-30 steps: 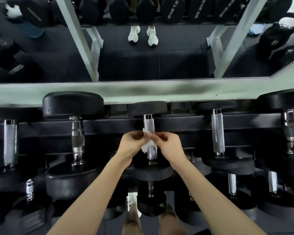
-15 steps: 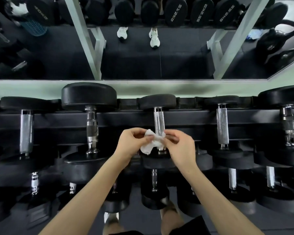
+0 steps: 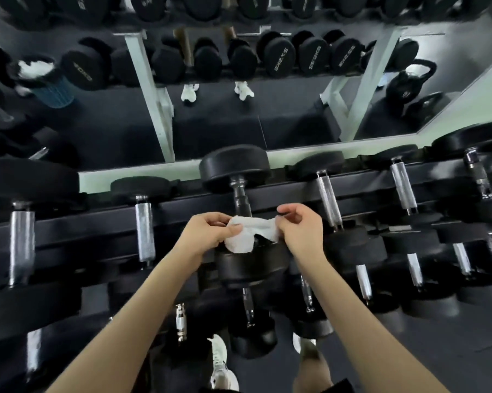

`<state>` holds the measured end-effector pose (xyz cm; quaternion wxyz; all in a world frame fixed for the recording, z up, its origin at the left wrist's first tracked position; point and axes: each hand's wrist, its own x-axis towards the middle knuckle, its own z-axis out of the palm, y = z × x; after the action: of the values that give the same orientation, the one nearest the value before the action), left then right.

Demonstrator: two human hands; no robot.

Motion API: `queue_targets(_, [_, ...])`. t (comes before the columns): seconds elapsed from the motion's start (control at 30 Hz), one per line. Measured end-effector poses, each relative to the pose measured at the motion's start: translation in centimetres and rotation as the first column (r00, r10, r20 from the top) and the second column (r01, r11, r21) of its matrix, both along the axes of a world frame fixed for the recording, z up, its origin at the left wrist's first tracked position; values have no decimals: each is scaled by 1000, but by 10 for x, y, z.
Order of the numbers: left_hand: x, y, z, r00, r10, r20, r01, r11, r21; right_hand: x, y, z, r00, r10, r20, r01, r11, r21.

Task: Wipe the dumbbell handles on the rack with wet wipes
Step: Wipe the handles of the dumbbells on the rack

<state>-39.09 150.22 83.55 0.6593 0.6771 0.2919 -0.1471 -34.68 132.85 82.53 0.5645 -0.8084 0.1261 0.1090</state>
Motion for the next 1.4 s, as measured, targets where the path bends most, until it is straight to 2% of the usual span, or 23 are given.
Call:
queue_targets(0.2, [8, 26, -4, 999, -45, 20, 43, 994, 103, 9, 15, -1, 995, -96, -15, 95, 993, -67])
queue_targets(0.37, [26, 27, -14, 1000, 10, 6, -10, 998, -65, 32, 14, -4, 966, -233, -112, 234, 972, -6])
queue_targets(0.47, [29, 27, -22, 996, 62, -60, -69, 991, -116, 44, 10, -12, 950, -226, -216, 224, 974, -31])
queue_targets(0.6, [39, 25, -33, 983, 149, -111, -154, 987, -39, 52, 13, -20, 949, -163, -270, 166, 986, -12])
queue_targets(0.63, [42, 24, -36, 977, 175, -117, -178, 984, -12, 50, 16, -19, 967, -123, -224, 110, 992, -69])
queue_targets(0.67, [45, 22, -37, 973, 197, -124, -197, 980, 15, 48, 19, -19, 985, -53, -162, 20, 980, -197])
queue_targets(0.7, [47, 20, -39, 969, 211, -129, -207, 977, 45, 44, 23, -20, 995, 29, -99, -65, 923, -379])
queue_targets(0.73, [49, 19, -42, 966, 220, -132, -212, 974, 73, 39, 27, -18, 992, 126, -24, -119, 825, -552])
queue_targets(0.77, [51, 17, -44, 965, 227, -132, -215, 971, 104, 34, 34, -17, 971, 232, 54, -140, 740, -658])
queue_targets(0.83, [53, 15, -47, 961, 249, -121, -215, 947, 238, 28, 47, -21, 909, 402, 113, -188, 637, -747])
queue_targets(0.9, [52, 14, -45, 952, 298, -74, -242, 876, 417, 30, 57, -26, 873, 480, 85, -238, 573, -785])
queue_targets(0.93, [50, 13, -41, 946, 323, -30, -274, 845, 459, 32, 59, -29, 872, 488, 39, -283, 566, -774])
queue_targets(1.0, [46, 9, -34, 945, 320, 75, -314, 814, 488, 36, 60, -29, 903, 422, -84, -367, 653, -663])
queue_targets(1.03, [44, 5, -31, 954, 272, 130, -299, 806, 511, 38, 59, -30, 917, 377, -128, -376, 714, -591])
queue_targets(1.1, [39, -5, -28, 971, 119, 206, -216, 801, 559, 39, 57, -34, 938, 324, -123, -339, 785, -519])
queue_targets(1.17, [40, -14, -29, 984, 9, 179, -111, 817, 567, 39, 58, -33, 951, 293, -97, -303, 823, -481])
queue_targets(1.23, [45, -18, -38, 997, 16, 76, -53, 855, 515, 42, 56, -37, 960, 267, -84, -278, 875, -396])
queue_targets(1.27, [48, -18, -43, 996, 84, 32, -90, 902, 422, 42, 54, -39, 961, 259, -96, -276, 895, -350])
queue_targets(1.3, [50, -18, -46, 981, 196, -9, -187, 948, 259, 44, 52, -42, 960, 252, -125, -278, 917, -285])
queue_targets(1.33, [52, -18, -48, 948, 314, -61, -309, 948, 73, 45, 51, -44, 959, 236, -157, -262, 949, -175])
queue_targets(1.4, [55, -20, -50, 868, 470, -161, -494, 850, -184, 47, 49, -46, 955, 173, -241, -163, 985, 57])
